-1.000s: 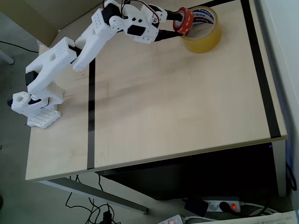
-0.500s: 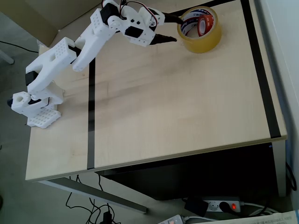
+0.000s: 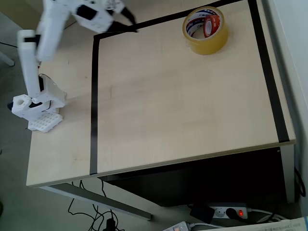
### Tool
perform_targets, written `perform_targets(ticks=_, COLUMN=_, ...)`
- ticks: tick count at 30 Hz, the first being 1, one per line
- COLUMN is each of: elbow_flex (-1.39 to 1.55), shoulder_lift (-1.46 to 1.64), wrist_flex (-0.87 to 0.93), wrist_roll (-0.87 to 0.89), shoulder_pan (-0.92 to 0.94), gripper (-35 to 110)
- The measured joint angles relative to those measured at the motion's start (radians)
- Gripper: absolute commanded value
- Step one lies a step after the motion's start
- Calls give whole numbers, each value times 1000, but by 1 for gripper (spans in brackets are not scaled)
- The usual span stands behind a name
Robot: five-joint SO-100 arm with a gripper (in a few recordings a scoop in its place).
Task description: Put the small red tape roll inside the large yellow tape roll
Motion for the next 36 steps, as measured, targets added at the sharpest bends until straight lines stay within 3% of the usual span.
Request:
perform_targets(ticks=2, elbow_flex=249, shoulder_lift=169, wrist_flex=-124, wrist_roll=17, shoulder_pan=-12, gripper=0)
perform_targets(ticks=8, elbow_flex=1181, shoulder_lift=739, wrist_flex=-727, wrist_roll=104, shoulder_pan=-20, gripper=0)
perform_targets(ticks=13, elbow_flex=1917, shoulder_lift=1109, wrist_flex=-979, wrist_roll=233, shoulder_pan=-15, gripper=0)
perform_targets(ticks=19, elbow_flex=2224, shoulder_lift=1443, wrist_flex=-1000, wrist_roll=322, shoulder_pan=55, gripper=0)
perform_targets(ticks=28, elbow_flex=2517, shoulder_lift=2105, wrist_flex=-739, wrist_roll=328, shoulder_pan=239, gripper=0)
perform_targets(ticks=36, elbow_flex=2562, shoulder_lift=2180, wrist_flex=-653, wrist_roll=357, shoulder_pan=239, gripper=0)
